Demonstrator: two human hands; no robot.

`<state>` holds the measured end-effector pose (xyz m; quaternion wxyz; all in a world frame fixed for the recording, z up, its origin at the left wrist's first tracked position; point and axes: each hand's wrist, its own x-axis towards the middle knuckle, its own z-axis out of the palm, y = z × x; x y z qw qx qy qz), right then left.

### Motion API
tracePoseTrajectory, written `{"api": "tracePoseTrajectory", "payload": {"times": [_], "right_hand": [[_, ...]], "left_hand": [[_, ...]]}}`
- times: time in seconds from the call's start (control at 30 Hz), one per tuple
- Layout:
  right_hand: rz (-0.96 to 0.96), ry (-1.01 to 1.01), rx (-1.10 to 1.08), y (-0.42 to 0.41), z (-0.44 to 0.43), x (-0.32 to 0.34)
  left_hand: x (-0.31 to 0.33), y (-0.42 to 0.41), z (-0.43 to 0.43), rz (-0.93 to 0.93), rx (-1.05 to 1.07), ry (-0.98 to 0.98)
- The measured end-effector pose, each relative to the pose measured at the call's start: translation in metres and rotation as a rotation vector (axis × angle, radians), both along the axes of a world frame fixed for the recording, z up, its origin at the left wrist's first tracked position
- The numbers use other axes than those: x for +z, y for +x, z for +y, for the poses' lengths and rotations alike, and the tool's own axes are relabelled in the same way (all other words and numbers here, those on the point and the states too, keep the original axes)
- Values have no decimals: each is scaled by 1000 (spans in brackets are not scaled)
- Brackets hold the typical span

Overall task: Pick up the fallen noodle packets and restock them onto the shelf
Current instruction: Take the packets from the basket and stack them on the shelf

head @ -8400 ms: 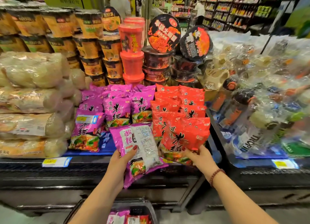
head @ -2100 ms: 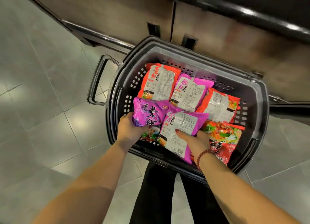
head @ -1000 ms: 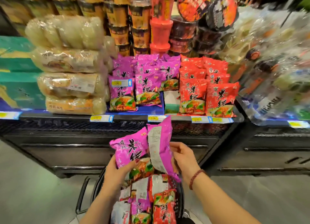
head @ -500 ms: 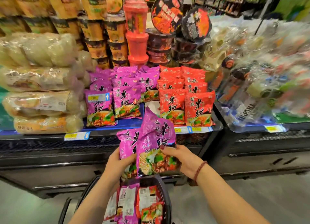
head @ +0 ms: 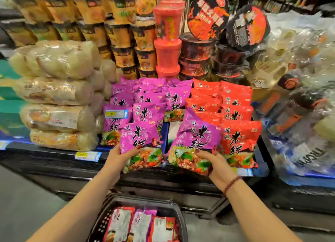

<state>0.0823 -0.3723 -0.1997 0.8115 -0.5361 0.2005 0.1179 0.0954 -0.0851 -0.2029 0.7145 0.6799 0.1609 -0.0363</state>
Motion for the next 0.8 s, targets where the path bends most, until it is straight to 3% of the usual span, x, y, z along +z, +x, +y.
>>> {"api": "tracePoseTrajectory", "payload": {"times": [0.27,0.5,0.57,0.7,0.8], "right_hand": [[11,-89,20,35,7,-20],[-12,-164,59,56,9,-28],[-35,-206,78,62,12,-28],[-123,-278,16,79,21,-25],[-224,-436,-69,98,30,-18]], "left_hand": [[-12,78,17,115,-97,68],[-42,99,17,50,-180,460],[-46,93,11,-55,-162,609],[-53,77,8,-507,-15,1048],[-67,72,9,-549,-222,1247]]}}
